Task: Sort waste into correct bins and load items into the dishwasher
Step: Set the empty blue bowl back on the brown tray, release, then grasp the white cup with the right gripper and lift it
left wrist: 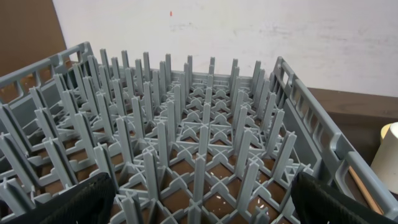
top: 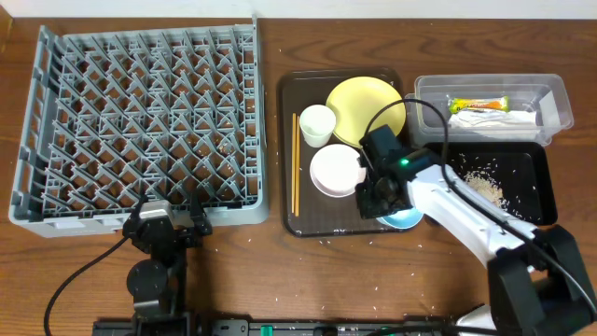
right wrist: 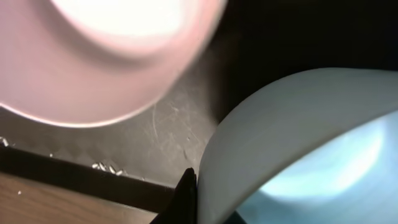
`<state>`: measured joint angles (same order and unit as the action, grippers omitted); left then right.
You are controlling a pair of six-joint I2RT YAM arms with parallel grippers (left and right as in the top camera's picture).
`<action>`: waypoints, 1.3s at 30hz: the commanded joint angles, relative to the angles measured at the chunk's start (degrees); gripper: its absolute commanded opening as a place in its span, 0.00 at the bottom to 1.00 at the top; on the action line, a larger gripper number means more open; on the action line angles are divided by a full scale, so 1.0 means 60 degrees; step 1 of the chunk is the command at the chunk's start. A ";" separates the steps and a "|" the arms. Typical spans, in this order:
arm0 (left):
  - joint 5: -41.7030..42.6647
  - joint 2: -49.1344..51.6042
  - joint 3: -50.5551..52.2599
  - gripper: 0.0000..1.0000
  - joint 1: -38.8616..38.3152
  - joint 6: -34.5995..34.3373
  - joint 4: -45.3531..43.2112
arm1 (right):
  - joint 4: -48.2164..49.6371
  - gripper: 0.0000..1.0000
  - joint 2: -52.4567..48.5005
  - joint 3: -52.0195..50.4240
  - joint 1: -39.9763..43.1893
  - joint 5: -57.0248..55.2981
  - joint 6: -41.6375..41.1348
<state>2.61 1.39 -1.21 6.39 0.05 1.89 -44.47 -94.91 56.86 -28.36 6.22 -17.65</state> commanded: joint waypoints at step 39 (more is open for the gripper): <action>-0.0120 -0.0047 0.0164 0.92 0.0047 0.0095 0.0328 | -0.1825 0.01 -0.5166 0.9176 0.0175 -0.0357 -0.0692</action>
<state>2.61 1.39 -1.23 6.39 0.05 1.89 -54.15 -130.72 108.71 -28.25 4.38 -21.76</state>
